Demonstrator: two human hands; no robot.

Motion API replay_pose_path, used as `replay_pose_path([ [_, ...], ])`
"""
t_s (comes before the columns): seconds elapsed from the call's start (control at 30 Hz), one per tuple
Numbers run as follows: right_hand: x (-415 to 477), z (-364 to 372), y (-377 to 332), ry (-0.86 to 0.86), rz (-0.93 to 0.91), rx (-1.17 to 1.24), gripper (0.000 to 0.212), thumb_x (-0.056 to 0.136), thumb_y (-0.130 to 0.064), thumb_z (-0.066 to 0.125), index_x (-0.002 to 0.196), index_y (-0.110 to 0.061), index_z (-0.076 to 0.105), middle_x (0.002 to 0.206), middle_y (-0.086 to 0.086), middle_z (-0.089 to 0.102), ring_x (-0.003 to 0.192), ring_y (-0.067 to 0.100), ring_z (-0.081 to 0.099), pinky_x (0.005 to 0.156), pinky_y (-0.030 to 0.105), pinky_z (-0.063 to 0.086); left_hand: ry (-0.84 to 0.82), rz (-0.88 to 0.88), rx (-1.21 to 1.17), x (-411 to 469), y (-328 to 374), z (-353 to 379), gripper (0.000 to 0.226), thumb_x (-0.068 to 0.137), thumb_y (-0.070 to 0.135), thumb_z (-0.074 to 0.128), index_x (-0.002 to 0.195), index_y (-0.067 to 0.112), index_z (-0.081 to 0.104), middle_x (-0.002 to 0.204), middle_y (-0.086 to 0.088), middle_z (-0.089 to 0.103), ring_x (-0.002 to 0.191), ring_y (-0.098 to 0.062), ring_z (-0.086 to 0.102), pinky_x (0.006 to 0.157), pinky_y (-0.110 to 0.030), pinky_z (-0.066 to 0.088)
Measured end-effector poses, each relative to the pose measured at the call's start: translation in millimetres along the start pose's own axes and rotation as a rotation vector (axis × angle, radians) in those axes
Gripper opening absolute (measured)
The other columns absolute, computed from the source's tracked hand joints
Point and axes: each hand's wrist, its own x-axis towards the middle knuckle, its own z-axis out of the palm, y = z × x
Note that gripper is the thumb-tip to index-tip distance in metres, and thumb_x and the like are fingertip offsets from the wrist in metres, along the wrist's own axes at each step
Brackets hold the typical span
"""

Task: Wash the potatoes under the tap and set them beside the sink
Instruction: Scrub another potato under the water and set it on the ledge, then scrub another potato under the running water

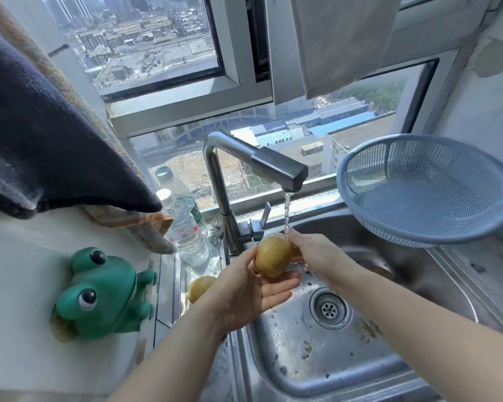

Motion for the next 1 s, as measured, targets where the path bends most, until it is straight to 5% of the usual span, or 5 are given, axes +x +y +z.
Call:
replay_pose_path([
  [0.17, -6.2, -22.4, 8.0, 0.008, 0.004, -0.06, 0.044, 0.096, -0.046, 0.043, 0.112, -0.013, 0.067, 0.109, 0.005, 0.069, 0.102, 0.02, 0.061, 0.088, 0.032, 0.043, 0.049, 0.002, 0.102, 7.7, 0.8, 15.4, 0.066, 0.097, 0.059, 0.029, 0.113, 0.001, 0.057, 0.095, -0.018, 0.072, 0.072, -0.019, 0.072, 0.065, -0.029, 0.061],
  [0.33, -22.0, -40.1, 15.7, -0.219, -0.139, -0.235, 0.045, 0.078, -0.031, 0.074, 0.119, -0.032, 0.056, 0.109, -0.003, 0.067, 0.097, 0.005, 0.066, 0.083, 0.017, 0.051, 0.05, -0.042, 0.308, 12.6, -14.2, 17.5, 0.07, 0.095, 0.064, 0.025, 0.109, 0.008, 0.064, 0.09, -0.01, 0.071, 0.077, -0.017, 0.069, 0.069, -0.032, 0.056],
  [0.6, -23.6, -27.8, 70.4, -0.069, 0.08, -1.112, 0.062, 0.06, -0.066, 0.071, 0.111, -0.035, 0.055, 0.106, -0.009, 0.064, 0.106, 0.017, 0.055, 0.1, 0.038, 0.037, 0.211, -0.093, 0.895, 3.3, -53.2, -6.0, 0.04, 0.099, 0.04, 0.043, 0.138, 0.03, 0.043, 0.14, -0.001, 0.044, 0.113, -0.017, 0.045, 0.096, -0.045, 0.045],
  [0.77, -25.3, -3.6, 78.6, -0.089, 0.131, -0.742, 0.052, 0.059, -0.052, 0.078, 0.099, -0.024, 0.061, 0.092, -0.007, 0.067, 0.091, 0.014, 0.062, 0.078, 0.031, 0.047, 0.119, 0.268, 1.269, -0.7, -71.9, -21.5, 0.061, 0.088, 0.028, 0.064, 0.142, 0.032, 0.036, 0.141, 0.002, 0.042, 0.124, -0.012, 0.045, 0.101, -0.021, 0.035],
  [1.0, -28.9, 51.8, 78.1, -0.245, 0.132, -0.38, 0.048, 0.053, -0.039, 0.063, 0.076, 0.003, 0.06, 0.067, 0.004, 0.055, 0.068, 0.01, 0.053, 0.065, 0.03, 0.048, 0.339, 0.496, 1.686, -18.4, -87.5, -48.6, 0.06, 0.082, 0.023, 0.065, 0.136, 0.029, 0.041, 0.129, 0.001, 0.041, 0.115, -0.023, 0.046, 0.087, -0.037, 0.047],
])
